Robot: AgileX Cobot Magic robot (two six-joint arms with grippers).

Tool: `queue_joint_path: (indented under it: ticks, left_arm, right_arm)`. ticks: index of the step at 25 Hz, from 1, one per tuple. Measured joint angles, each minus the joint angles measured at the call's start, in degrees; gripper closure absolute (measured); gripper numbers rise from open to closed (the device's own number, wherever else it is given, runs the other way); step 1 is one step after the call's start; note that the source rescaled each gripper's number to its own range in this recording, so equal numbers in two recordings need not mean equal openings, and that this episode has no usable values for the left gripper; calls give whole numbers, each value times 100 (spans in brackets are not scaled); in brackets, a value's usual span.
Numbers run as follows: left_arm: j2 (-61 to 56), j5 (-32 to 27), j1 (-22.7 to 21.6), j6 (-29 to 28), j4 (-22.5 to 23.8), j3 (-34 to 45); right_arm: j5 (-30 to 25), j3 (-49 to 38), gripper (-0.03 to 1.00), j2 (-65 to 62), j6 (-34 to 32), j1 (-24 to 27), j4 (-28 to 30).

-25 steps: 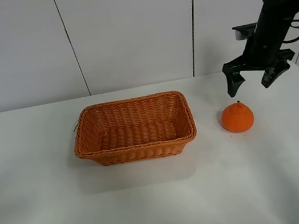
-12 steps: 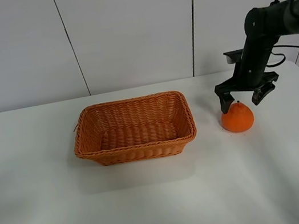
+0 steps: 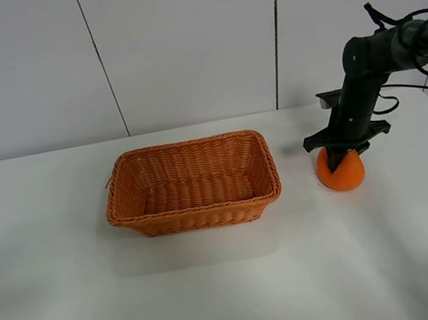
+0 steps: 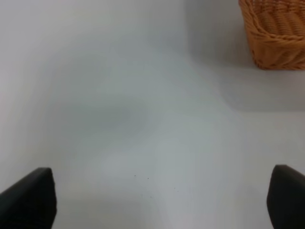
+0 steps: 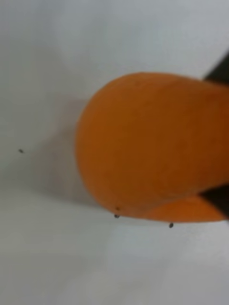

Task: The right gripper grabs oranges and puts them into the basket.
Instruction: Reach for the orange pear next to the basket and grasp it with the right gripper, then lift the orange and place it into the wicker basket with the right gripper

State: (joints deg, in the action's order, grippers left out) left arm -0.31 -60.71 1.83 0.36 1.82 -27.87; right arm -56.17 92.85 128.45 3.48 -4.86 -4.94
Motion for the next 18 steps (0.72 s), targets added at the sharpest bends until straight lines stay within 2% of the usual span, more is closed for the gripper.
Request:
queue_joint_path:
  ticks: [1, 7, 15, 18]
  left_arm:
    - [0, 0, 0, 0, 0, 0]
    - [0, 0, 0, 0, 0, 0]
    - [0, 0, 0, 0, 0, 0]
    - [0, 0, 0, 0, 0, 0]
  right_arm:
    - [0, 0, 97, -35, 0, 0, 0]
    - [-281, 185, 96, -313, 0, 0, 24]
    - [-1193, 1525, 96, -935, 0, 0, 129]
    - [-1329, 1931, 96, -935, 0, -21, 141]
